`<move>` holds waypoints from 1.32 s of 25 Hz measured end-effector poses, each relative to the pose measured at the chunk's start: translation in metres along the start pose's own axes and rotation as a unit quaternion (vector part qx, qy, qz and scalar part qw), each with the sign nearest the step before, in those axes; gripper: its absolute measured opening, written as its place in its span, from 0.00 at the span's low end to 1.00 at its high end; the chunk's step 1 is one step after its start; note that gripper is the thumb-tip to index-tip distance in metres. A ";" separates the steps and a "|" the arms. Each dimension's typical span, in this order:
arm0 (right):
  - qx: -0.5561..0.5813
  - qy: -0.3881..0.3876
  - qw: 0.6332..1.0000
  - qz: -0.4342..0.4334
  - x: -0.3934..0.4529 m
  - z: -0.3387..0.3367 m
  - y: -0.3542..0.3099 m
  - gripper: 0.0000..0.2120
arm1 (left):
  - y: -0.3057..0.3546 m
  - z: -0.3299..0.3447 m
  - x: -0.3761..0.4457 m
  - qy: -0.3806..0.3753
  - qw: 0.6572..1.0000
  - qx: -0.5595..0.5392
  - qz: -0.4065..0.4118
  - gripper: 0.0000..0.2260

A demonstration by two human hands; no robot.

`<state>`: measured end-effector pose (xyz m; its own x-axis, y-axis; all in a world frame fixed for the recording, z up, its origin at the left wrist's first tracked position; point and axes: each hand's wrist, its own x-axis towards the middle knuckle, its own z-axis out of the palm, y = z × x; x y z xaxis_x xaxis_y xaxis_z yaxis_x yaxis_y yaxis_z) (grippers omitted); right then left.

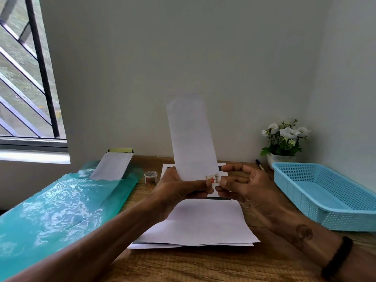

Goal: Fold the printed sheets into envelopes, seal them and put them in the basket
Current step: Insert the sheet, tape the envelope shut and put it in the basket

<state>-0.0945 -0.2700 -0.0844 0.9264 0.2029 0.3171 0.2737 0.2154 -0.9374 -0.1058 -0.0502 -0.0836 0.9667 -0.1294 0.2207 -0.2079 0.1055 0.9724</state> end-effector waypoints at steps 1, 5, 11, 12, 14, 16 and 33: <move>-0.023 0.004 1.000 -0.009 0.000 -0.001 0.001 0.16 | 0.000 0.000 -0.001 -0.007 1.000 0.008 -0.011 0.30; -0.049 0.024 0.998 -0.017 0.005 -0.005 0.007 0.17 | 0.002 0.001 0.000 -0.027 0.999 0.027 -0.033 0.30; -0.120 0.009 0.993 -0.018 0.008 -0.007 0.011 0.14 | 0.018 -0.029 0.015 0.134 0.990 -0.026 0.033 0.14; -0.154 0.029 0.987 -0.038 0.008 -0.005 0.008 0.14 | 0.019 -0.032 0.016 0.143 0.989 -0.025 0.038 0.13; -0.252 0.078 0.957 -0.117 0.009 0.000 -0.007 0.10 | 0.022 -0.033 0.016 0.147 0.988 -0.017 0.047 0.10; -0.328 0.100 0.921 -0.186 0.016 0.008 -0.033 0.09 | 0.029 -0.029 0.015 0.146 0.988 0.002 0.059 0.11; -0.624 0.004 0.733 -0.271 0.032 0.026 -0.213 0.14 | 0.101 0.010 -0.003 0.009 0.857 0.472 0.208 0.18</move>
<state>-0.1303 -0.2843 0.1289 0.5939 0.4041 0.6957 0.6214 -0.7796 -0.0776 -0.1315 -0.0492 0.0149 0.7806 -0.2575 0.5696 -0.5543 -0.7062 0.4405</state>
